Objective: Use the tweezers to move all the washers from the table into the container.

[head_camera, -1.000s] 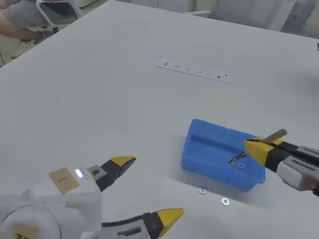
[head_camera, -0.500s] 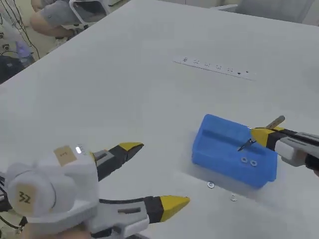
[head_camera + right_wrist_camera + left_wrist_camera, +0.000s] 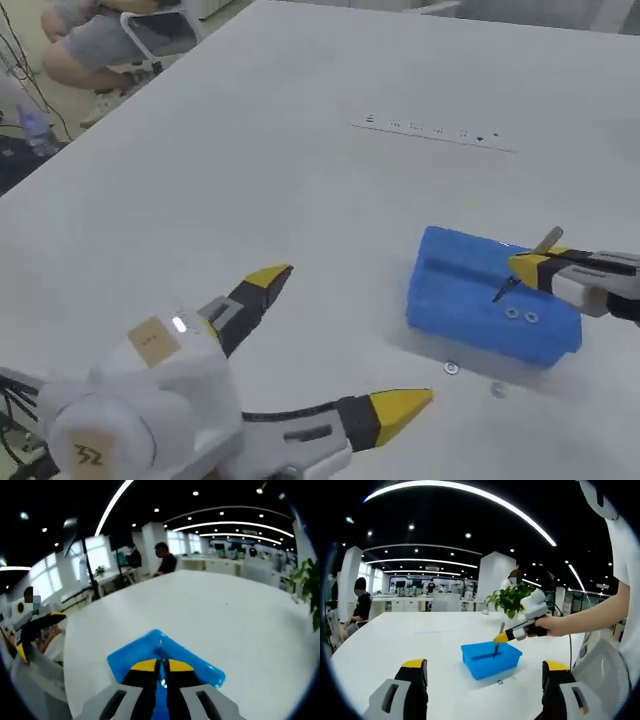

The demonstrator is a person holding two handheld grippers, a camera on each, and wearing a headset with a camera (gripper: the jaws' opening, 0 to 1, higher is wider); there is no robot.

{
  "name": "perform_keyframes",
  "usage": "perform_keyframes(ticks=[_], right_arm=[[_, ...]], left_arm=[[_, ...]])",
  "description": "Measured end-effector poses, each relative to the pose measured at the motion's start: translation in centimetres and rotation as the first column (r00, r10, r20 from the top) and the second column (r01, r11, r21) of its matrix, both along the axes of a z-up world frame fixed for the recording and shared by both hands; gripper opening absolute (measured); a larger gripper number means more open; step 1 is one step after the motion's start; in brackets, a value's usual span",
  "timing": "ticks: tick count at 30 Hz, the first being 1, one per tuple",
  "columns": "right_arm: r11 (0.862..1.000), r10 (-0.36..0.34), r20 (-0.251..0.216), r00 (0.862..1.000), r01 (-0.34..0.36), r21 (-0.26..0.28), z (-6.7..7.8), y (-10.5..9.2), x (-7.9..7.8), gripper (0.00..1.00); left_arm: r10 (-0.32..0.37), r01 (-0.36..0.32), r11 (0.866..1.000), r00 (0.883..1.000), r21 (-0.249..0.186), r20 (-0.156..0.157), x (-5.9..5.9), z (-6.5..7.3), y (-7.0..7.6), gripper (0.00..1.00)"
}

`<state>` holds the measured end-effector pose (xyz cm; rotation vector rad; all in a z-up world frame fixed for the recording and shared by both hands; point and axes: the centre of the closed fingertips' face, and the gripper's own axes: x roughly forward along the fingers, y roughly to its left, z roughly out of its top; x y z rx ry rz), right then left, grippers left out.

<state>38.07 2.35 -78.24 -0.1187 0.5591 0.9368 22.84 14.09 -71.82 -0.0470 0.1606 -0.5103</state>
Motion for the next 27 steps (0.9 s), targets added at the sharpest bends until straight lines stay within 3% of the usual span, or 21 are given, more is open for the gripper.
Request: perform_keyframes(ticks=[6,9,15,18,22,27], right_arm=[[0.999,0.011,-0.006,1.0,-0.011,-0.048,-0.9,1.5,-1.1,0.02],[0.995,0.006,0.014,1.0,-0.004,-0.096,-1.0,1.9,-1.4,0.02],[0.992,-0.012,0.02,1.0,0.014,-0.123,-1.0,1.8,-1.6,0.03],[0.996,-0.043,0.013,0.999,0.044,-0.079,-0.4,1.6,-1.6,0.03],[0.997,-0.056,0.024,0.998,0.057,-0.061,0.6,1.3,-1.7,0.03],[0.996,-0.081,0.035,0.996,0.08,0.031,3.1,1.2,-2.0,0.03]], left_arm=[[0.027,-0.027,0.999,1.0,-0.044,-0.002,0.2,0.3,0.6,0.99],[0.023,-0.024,0.999,1.0,-0.049,-0.013,0.2,0.1,0.6,0.98],[0.014,-0.016,0.999,1.0,-0.049,-0.023,0.2,0.0,0.5,0.96],[0.012,-0.013,0.999,0.999,-0.046,-0.033,0.3,-0.2,0.5,0.96],[0.005,-0.007,0.999,0.999,-0.035,-0.044,0.3,-0.4,0.5,0.95],[-0.001,-0.001,0.999,0.999,-0.038,-0.048,0.2,-0.5,0.5,0.94]])
